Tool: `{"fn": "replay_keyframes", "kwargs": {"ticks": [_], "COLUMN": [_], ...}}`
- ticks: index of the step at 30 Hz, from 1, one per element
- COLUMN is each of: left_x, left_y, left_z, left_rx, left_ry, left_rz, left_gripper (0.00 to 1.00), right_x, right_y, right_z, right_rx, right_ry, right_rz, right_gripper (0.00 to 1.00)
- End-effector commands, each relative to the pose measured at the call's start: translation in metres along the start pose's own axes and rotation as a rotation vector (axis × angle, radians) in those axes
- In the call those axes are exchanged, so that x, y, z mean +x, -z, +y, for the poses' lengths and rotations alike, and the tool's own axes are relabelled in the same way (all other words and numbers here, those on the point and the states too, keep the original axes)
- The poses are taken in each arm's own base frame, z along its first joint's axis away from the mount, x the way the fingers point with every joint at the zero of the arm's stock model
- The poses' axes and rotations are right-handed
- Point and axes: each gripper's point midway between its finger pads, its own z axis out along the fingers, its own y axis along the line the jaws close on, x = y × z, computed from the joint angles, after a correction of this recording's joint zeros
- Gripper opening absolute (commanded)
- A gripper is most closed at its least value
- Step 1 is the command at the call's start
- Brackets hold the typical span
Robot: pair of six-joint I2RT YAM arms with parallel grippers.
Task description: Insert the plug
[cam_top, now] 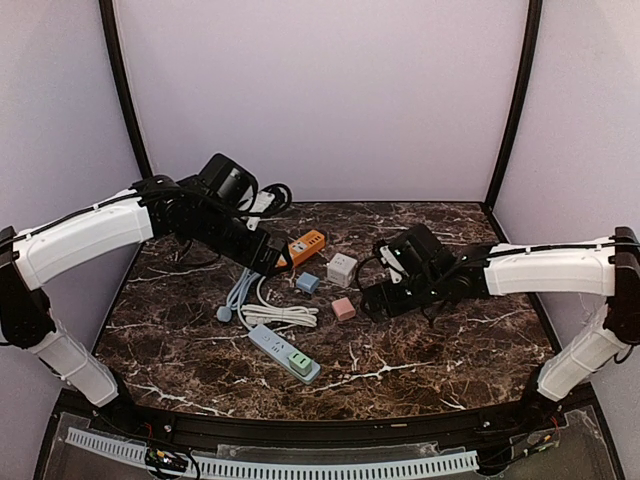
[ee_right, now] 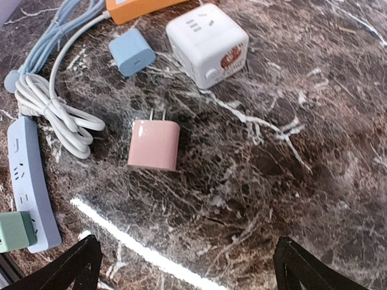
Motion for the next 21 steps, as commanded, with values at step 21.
{"fn": "replay_keyframes", "kwargs": {"ticks": [21], "left_x": [-0.004], "left_y": [0.01], "left_z": [0.023], "left_rx": [-0.135], "left_ry": [-0.208], "left_rz": [0.009], "left_gripper": [0.97], "right_x": [-0.035], "right_y": [-0.076], "right_z": [0.052], "right_rx": [-0.147], "right_ry": [0.125], "right_rz": [-0.308], "right_gripper": [0.98]}}
